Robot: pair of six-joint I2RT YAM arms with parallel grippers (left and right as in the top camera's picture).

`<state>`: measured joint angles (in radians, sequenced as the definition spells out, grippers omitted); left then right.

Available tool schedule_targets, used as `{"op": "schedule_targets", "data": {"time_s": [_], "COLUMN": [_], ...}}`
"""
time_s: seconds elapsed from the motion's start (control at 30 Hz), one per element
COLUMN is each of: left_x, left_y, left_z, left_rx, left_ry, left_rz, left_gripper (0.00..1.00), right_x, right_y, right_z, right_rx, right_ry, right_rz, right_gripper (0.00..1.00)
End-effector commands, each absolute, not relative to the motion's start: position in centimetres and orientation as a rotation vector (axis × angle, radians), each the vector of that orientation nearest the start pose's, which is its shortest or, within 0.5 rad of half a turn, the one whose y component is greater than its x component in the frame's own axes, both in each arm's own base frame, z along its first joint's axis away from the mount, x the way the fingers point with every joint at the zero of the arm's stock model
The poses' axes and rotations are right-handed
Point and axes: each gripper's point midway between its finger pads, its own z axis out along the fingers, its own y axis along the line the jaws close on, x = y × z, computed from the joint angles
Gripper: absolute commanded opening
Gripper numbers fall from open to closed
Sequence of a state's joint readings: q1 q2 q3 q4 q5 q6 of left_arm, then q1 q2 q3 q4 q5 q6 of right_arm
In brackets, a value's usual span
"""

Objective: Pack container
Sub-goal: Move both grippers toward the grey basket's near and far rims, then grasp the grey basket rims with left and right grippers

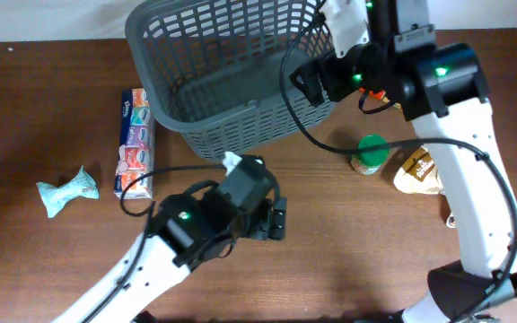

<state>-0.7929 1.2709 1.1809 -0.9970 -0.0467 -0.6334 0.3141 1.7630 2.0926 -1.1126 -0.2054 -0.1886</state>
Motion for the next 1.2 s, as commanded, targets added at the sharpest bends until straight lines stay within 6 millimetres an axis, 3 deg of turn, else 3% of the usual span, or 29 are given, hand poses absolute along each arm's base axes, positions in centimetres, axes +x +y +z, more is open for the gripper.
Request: {"op": "schedule_targets", "data": {"time_s": [0.0, 0.03, 0.07, 0.13, 0.17, 0.27, 0.37, 0.53, 0.67, 0.87, 1.07, 1.17], "left_x": [21.9, 21.9, 22.0, 22.3, 22.5, 23.0, 23.4, 23.4, 23.3, 23.8, 26.7, 27.7], "left_y": [-22.0, -22.1, -22.2, -22.1, -21.9, -21.8, -21.7, -21.7, -21.9, -21.8, -21.5, -20.9], "left_z": [18.9, 19.0, 19.2, 19.5, 19.6, 20.2, 20.8, 20.9, 21.0, 22.1, 27.1, 28.4], "left_rx": [0.218, 0.222, 0.220, 0.179, 0.146, 0.077, 0.054, -0.031, -0.026, -0.004, 0.037, 0.010], "left_ry": [2.692, 2.688, 2.680, 2.672, 2.666, 2.645, 2.626, 2.626, 2.626, 2.563, 2.397, 2.364], "left_rz": [-0.391, -0.395, -0.403, -0.397, -0.390, -0.385, -0.386, -0.405, -0.407, -0.367, -0.283, -0.237], "left_gripper": [0.99, 0.94, 0.54, 0.21, 0.11, 0.02, 0.02, 0.02, 0.02, 0.02, 0.02, 0.02], "right_x": [44.3, 44.7, 45.1, 45.5, 45.6, 46.2, 46.9, 48.5, 49.3, 50.9, 51.3, 51.1], "right_y": [16.0, 15.7, 15.4, 15.3, 15.3, 15.5, 15.7, 16.2, 16.3, 15.5, 14.3, 14.1], "right_z": [32.8, 32.8, 32.9, 33.1, 33.3, 34.1, 35.5, 39.2, 40.8, 40.5, 38.4, 37.6], "right_rx": [-0.687, -0.677, -0.658, -0.644, -0.642, -0.614, -0.566, -0.443, -0.422, -0.388, -0.374, -0.376], "right_ry": [2.251, 2.250, 2.244, 2.233, 2.224, 2.189, 2.144, 2.019, 1.951, 1.935, 2.005, 2.037], "right_rz": [0.178, 0.174, 0.172, 0.173, 0.172, 0.181, 0.199, 0.255, 0.253, 0.219, 0.204, 0.201], "right_gripper": [0.85, 0.61, 0.40, 0.30, 0.29, 0.28, 0.04, 0.04, 0.04, 0.04, 0.04, 0.04]}}
